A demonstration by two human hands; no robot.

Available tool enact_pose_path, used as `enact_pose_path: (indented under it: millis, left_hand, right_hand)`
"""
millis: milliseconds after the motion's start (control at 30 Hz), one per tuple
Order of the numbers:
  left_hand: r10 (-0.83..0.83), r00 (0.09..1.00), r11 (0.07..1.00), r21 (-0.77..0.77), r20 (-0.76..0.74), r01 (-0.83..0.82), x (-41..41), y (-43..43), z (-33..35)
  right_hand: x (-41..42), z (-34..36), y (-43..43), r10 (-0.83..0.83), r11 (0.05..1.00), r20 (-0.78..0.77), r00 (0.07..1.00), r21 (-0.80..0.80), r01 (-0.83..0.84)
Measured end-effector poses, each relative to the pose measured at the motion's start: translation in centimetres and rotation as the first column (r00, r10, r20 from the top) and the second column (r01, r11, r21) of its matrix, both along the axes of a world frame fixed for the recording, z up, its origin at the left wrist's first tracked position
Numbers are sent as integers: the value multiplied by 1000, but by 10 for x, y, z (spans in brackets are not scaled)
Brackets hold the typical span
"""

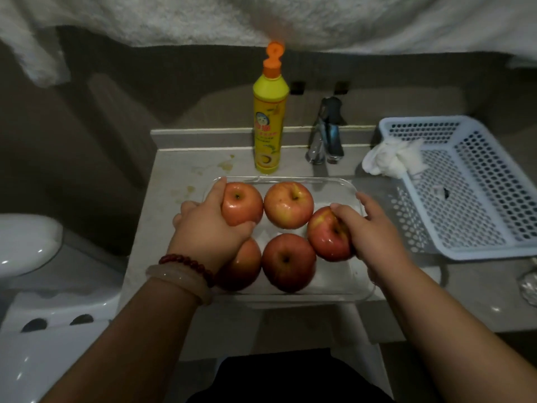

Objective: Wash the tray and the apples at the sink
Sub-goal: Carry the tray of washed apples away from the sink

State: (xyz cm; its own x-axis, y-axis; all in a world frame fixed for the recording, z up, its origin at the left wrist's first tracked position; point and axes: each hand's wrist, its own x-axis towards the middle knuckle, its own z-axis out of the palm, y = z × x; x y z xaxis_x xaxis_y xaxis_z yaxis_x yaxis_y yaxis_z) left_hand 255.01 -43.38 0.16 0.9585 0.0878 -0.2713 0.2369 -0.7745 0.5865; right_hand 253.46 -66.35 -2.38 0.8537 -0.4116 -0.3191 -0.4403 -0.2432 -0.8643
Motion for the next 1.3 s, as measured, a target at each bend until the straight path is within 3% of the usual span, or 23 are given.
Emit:
enact_pose_path:
  millis: [933,1300]
  left_hand:
    - [-276,960,956,112,48,270,81,-162,54]
    - [-360,931,929,115,61,351,115,-221,81]
  right_hand:
    - [15,67,-163,-170,985,28,985,-24,171]
    - [37,77,-215,-165,984,105,981,81,157]
